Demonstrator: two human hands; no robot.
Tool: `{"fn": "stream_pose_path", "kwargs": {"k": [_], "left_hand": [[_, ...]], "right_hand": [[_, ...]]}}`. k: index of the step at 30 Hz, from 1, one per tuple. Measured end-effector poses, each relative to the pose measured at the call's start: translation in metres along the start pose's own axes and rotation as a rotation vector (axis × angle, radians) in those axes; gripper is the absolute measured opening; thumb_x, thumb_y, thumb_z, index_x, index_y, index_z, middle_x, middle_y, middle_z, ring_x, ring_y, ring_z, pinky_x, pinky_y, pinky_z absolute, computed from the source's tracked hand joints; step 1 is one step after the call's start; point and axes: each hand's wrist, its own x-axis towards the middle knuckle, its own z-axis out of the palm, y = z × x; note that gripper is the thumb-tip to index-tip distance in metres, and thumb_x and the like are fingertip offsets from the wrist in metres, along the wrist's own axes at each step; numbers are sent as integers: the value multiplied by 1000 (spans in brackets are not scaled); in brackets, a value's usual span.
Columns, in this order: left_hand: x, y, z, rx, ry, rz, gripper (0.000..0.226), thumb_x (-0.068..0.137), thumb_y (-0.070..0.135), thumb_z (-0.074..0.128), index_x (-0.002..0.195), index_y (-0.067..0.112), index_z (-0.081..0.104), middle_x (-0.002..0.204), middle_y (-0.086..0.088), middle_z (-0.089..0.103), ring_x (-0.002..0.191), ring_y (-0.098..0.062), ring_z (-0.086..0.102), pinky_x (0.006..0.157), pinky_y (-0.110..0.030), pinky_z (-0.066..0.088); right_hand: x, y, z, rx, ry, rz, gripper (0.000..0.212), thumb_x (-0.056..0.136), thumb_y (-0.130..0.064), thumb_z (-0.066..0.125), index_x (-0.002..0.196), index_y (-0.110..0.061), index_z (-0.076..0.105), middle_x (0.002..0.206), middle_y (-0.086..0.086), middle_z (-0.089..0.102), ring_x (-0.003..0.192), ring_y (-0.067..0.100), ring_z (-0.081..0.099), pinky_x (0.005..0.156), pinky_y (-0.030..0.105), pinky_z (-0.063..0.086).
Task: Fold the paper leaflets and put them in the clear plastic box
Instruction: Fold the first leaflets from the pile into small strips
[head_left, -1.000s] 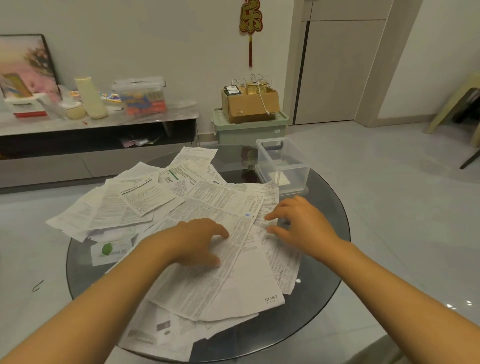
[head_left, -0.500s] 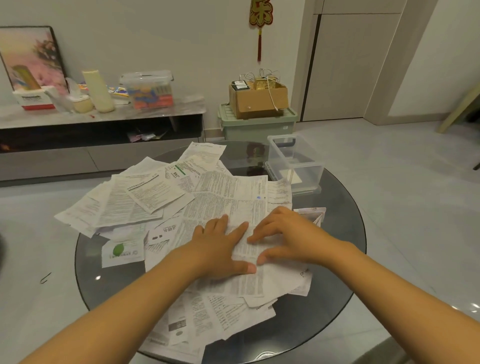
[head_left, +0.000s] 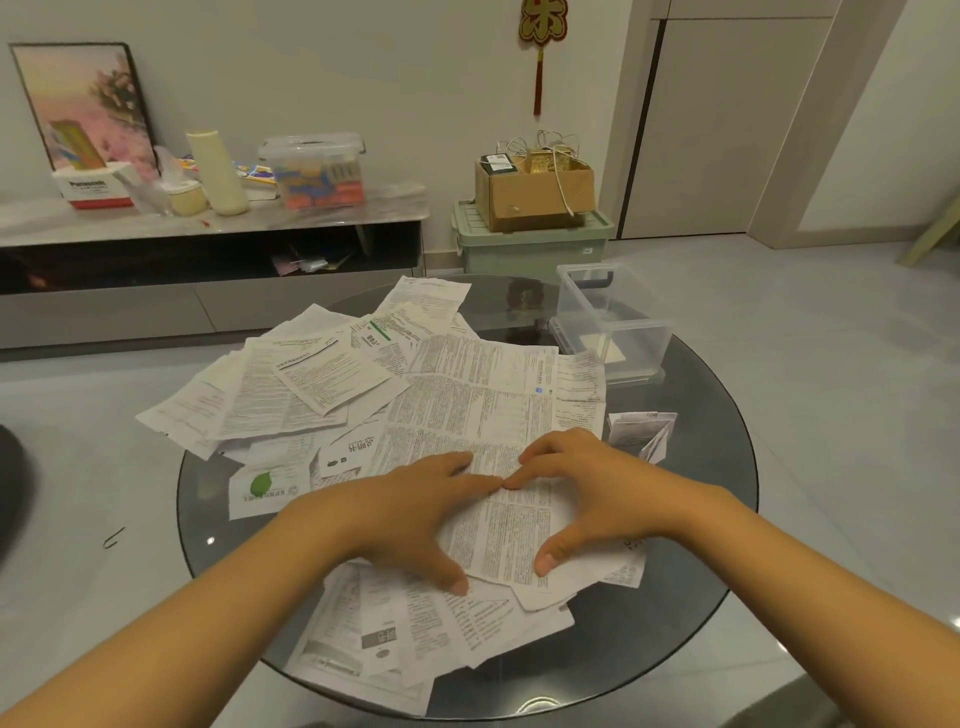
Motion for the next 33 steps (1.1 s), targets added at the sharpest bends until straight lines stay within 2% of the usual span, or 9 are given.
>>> {"fn": "stream_pose_path", "kwargs": {"k": [5,8,13,18,20,24,27,30,33], "left_hand": [[-10,0,-11,-90,87,92,46,87,46,60,131,43,47,146,19,32,132,-3,34,107,-23,28],[-11,-2,-16,-184,112,82,23,88,47,58,107,38,65,130,20,53,117,0,48,100,-24,38],[-8,-3,-17,-253,175,62,21,92,37,54,74,38,63,106,18,67,93,2,59,87,-26,47],[-10,-1,-23,-333,287,49,27,94,35,52,71,25,61,51,22,52,48,2,42,53,-14,33],[-14,-1,-29,-371,319,41,25,92,36,56,69,28,62,49,24,52,47,3,42,52,-12,33],[-28,-13,-43,-442,352,-22,24,80,47,66,78,23,70,67,10,64,61,-3,56,60,-18,42],[-31,-29,-47,-733,417,-95,27,69,41,75,84,20,73,85,2,73,83,-14,67,77,-27,50],[-28,-37,-45,-1070,319,-93,48,57,33,83,99,13,71,99,-1,74,92,-19,70,85,-37,52],[-19,-39,-35,-1088,274,-182,41,67,23,80,104,11,67,98,-2,74,91,-20,70,85,-39,55]], "right_hand": [[-3,-3,-4,108,-33,-4,57,65,-52,78,118,-49,56,139,-14,37,125,1,29,103,20,23],[-6,-6,-10,211,-56,-14,46,67,-50,77,110,-53,59,144,-11,37,130,-2,30,105,20,21],[-9,-9,-16,306,-97,4,34,63,-58,68,96,-58,61,143,-15,41,116,-19,30,104,17,19],[-5,-6,-17,372,-59,48,47,74,-56,68,117,-37,65,135,-18,52,123,-1,47,106,22,34],[-3,-5,-17,389,33,47,31,84,-36,65,115,-32,67,123,-19,61,111,-4,56,100,19,42],[-1,-4,-21,571,193,116,19,93,-16,54,106,-18,67,107,-2,70,99,13,66,95,37,50],[-2,-7,-25,834,248,173,21,97,-11,45,108,-15,63,108,1,70,97,16,67,88,32,54],[0,-8,-26,971,317,223,23,99,-12,42,102,-23,62,101,-5,71,90,13,69,78,29,57],[5,-6,-21,938,383,290,23,99,-17,43,114,-21,60,99,-5,72,87,14,70,76,33,58]]}}
